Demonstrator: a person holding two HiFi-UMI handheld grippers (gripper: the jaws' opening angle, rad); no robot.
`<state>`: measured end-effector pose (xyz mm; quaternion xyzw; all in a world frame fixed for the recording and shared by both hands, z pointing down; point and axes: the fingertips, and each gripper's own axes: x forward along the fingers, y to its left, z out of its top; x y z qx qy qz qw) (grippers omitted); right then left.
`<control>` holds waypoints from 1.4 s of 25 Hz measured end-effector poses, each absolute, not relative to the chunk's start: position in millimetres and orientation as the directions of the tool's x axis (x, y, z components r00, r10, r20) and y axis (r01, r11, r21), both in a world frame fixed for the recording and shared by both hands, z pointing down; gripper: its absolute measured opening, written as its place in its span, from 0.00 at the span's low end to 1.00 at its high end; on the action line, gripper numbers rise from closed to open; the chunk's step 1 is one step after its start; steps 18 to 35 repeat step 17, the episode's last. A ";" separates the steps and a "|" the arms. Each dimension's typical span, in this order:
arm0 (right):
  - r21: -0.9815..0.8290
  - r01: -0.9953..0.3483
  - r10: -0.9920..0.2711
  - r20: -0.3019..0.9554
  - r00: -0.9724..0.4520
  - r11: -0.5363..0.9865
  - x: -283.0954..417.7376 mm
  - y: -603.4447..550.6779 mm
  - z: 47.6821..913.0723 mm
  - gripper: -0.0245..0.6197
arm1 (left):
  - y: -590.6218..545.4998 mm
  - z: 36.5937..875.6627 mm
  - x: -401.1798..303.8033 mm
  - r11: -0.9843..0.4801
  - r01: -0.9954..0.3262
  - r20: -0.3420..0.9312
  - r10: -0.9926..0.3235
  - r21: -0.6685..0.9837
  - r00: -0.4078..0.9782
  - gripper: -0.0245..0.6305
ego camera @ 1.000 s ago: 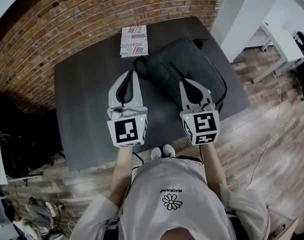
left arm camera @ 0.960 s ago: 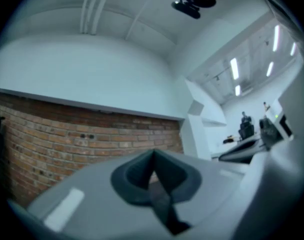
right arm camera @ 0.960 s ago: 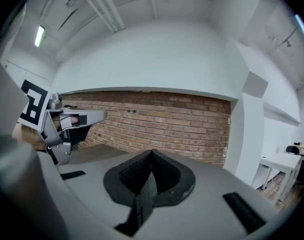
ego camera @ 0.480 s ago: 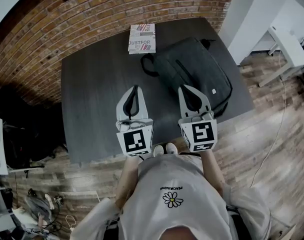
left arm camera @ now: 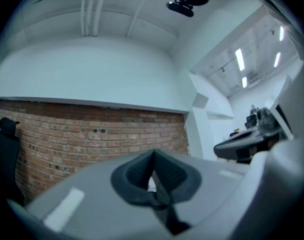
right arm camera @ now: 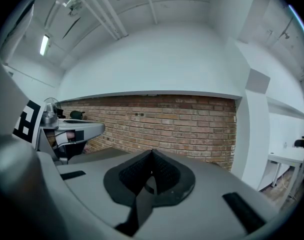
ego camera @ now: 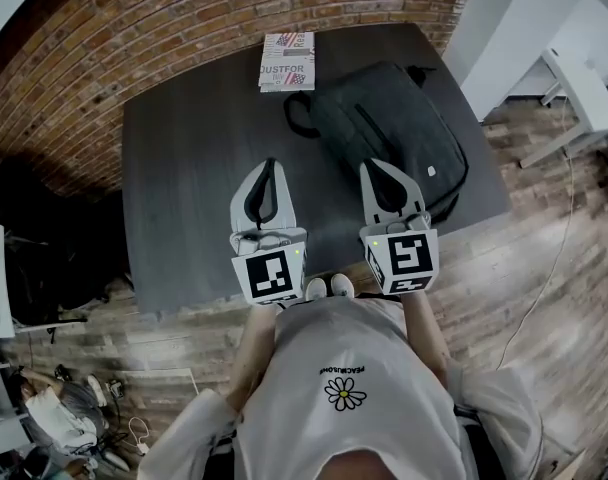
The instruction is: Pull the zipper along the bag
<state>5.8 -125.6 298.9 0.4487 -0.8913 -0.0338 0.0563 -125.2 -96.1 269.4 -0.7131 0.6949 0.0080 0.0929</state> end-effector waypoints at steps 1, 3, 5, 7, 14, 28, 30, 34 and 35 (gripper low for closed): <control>0.111 -0.795 -0.803 0.071 -0.592 0.596 5.6 -125.4 299.9 0.04 | -96.2 270.5 -125.8 -0.017 -0.992 -0.138 -0.990 -0.127 0.035 0.04; 0.110 -0.794 -0.802 0.075 -0.593 0.598 6.1 -125.5 301.6 0.04 | -96.6 273.4 -127.0 -0.017 -0.990 -0.128 -0.991 -0.139 0.035 0.04; 0.107 -0.795 -0.802 0.077 -0.592 0.597 7.6 -126.1 302.3 0.04 | -97.6 272.6 -127.7 -0.012 -0.991 -0.130 -0.991 -0.132 0.029 0.04; 0.104 -0.797 -0.804 0.078 -0.589 0.595 8.5 -127.0 302.7 0.04 | -98.5 272.2 -128.8 -0.010 -0.992 -0.130 -0.991 -0.129 0.027 0.04; 0.100 -0.806 -0.812 0.079 -0.578 0.583 15.1 -132.6 301.4 0.04 | -104.2 271.0 -126.3 -0.015 -0.992 -0.132 -0.991 -0.127 0.032 0.04; 0.100 -0.809 -0.815 0.075 -0.575 0.580 18.1 -133.7 300.9 0.04 | -104.5 272.9 -123.8 -0.018 -0.989 -0.119 -0.992 -0.145 0.036 0.04; 0.100 -0.809 -0.815 0.075 -0.575 0.580 18.1 -133.7 300.9 0.04 | -104.5 272.9 -123.8 -0.018 -0.989 -0.119 -0.992 -0.145 0.036 0.04; 0.100 -0.809 -0.815 0.075 -0.575 0.580 18.1 -133.7 300.9 0.04 | -104.5 272.9 -123.8 -0.018 -0.989 -0.119 -0.992 -0.145 0.036 0.04; 0.100 -0.809 -0.815 0.075 -0.575 0.580 18.1 -133.7 300.9 0.04 | -104.5 272.9 -123.8 -0.018 -0.989 -0.119 -0.992 -0.145 0.036 0.04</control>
